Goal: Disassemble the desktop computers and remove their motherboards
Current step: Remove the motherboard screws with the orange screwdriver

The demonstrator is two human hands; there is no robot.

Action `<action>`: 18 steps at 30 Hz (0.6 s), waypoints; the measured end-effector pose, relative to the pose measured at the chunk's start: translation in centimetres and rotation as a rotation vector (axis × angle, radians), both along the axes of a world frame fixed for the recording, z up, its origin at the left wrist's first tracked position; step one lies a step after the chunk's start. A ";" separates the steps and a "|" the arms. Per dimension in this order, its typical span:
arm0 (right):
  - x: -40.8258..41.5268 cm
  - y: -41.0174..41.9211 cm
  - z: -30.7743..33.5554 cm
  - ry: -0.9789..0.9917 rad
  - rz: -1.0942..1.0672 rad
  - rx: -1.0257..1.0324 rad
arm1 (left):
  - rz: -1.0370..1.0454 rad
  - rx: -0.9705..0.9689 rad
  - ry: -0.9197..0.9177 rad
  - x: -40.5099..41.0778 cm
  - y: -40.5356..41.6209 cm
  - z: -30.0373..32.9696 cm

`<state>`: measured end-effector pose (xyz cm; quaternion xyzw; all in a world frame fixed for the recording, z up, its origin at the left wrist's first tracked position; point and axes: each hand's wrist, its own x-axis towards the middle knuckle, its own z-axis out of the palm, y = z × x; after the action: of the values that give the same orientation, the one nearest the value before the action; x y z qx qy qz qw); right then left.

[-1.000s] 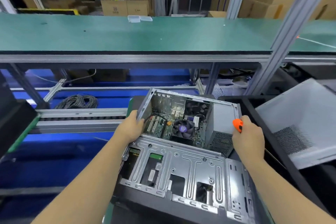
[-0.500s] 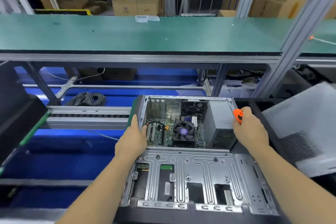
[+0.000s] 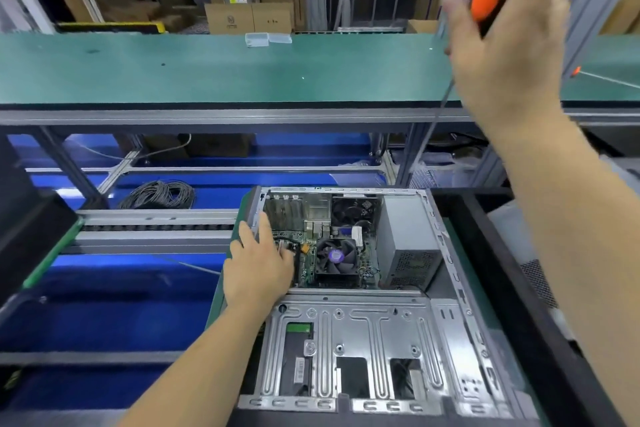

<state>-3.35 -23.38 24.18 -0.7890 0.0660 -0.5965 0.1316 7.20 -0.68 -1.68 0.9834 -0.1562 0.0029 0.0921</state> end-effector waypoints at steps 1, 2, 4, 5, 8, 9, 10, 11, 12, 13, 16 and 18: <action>0.6 0.4 0.4 -0.017 0.029 0.031 | 0.001 0.005 0.003 0.1 0.1 -0.1; 1.1 0.8 0.6 -0.008 0.074 0.074 | -0.002 0.011 0.000 0.2 0.2 -0.1; 1.9 1.4 0.1 0.037 0.170 0.117 | -0.009 0.019 -0.009 0.2 0.1 -0.1; 2.2 1.6 -0.4 0.064 0.198 0.116 | -0.011 0.026 -0.013 0.2 0.1 -0.1; 3.0 1.3 -2.6 0.154 0.218 0.113 | -0.008 0.045 -0.017 0.1 0.0 0.0; 3.2 1.0 -3.4 0.174 0.210 0.126 | -0.005 0.046 -0.013 0.1 0.0 0.0; 3.5 0.8 -4.0 0.188 0.206 0.145 | -0.003 0.045 -0.009 0.1 0.1 0.0; 3.7 0.6 -4.6 0.201 0.205 0.165 | -0.002 0.042 -0.006 0.1 0.1 0.0; 3.9 0.3 -5.0 0.213 0.206 0.181 | -0.002 0.037 -0.003 0.1 0.0 0.0; 4.1 0.1 -5.5 0.225 0.207 0.191 | -0.003 0.034 -0.002 0.1 0.0 -0.1; 4.8 -0.6 -7.1 0.260 0.172 0.193 | -0.006 0.035 -0.012 0.1 0.1 -0.1; 5.3 -1.1 -8.3 0.291 0.144 0.192 | -0.010 0.040 -0.022 0.1 0.1 -0.1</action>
<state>1.91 -24.50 15.84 -0.8535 0.0845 -0.4560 0.2375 7.29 -0.57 -1.81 0.9842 -0.1622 0.0099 0.0706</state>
